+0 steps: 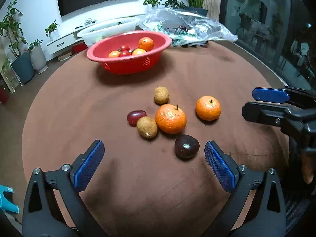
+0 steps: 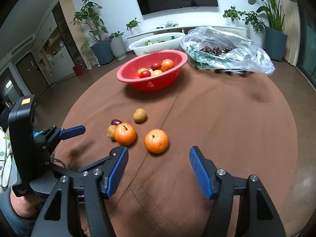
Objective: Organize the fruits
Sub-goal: 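Move both grippers back to the fruit pile, then grasp a dark plum with the left gripper while the right gripper grasps an orange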
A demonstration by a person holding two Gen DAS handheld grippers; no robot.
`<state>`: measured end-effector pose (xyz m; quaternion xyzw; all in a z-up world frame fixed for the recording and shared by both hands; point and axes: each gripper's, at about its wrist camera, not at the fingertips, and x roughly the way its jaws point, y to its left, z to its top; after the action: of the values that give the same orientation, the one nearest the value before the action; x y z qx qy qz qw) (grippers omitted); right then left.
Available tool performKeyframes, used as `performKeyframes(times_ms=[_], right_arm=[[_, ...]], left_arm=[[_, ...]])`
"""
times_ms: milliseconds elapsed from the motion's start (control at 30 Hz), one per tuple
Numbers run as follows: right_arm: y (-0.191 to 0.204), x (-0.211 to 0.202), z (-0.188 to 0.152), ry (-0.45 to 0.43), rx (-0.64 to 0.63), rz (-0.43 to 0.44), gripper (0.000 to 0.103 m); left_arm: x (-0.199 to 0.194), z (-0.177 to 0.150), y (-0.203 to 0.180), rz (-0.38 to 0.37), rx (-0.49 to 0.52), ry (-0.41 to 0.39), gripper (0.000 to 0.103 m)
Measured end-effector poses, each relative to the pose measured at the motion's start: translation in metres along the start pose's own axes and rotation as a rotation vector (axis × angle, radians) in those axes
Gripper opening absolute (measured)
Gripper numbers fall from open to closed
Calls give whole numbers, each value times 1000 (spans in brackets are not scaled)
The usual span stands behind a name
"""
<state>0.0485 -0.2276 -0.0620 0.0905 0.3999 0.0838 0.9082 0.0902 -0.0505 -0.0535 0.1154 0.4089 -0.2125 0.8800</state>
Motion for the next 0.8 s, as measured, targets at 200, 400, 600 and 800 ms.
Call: performKeyframes(times_ms=[200, 400, 600, 800], right_arm=[[0, -4, -8, -5, -14, -36, 68], [4, 1, -5, 17, -40, -38, 68], [8, 9, 1, 38, -80, -28, 68], [7, 15, 9, 53, -99, -25, 67]], left_arm=[[17, 8, -6, -18, 31, 53, 75], [26, 11, -11, -51, 43, 70, 62], [31, 17, -12, -81, 40, 71, 52], [32, 20, -11, -133, 32, 62, 35]])
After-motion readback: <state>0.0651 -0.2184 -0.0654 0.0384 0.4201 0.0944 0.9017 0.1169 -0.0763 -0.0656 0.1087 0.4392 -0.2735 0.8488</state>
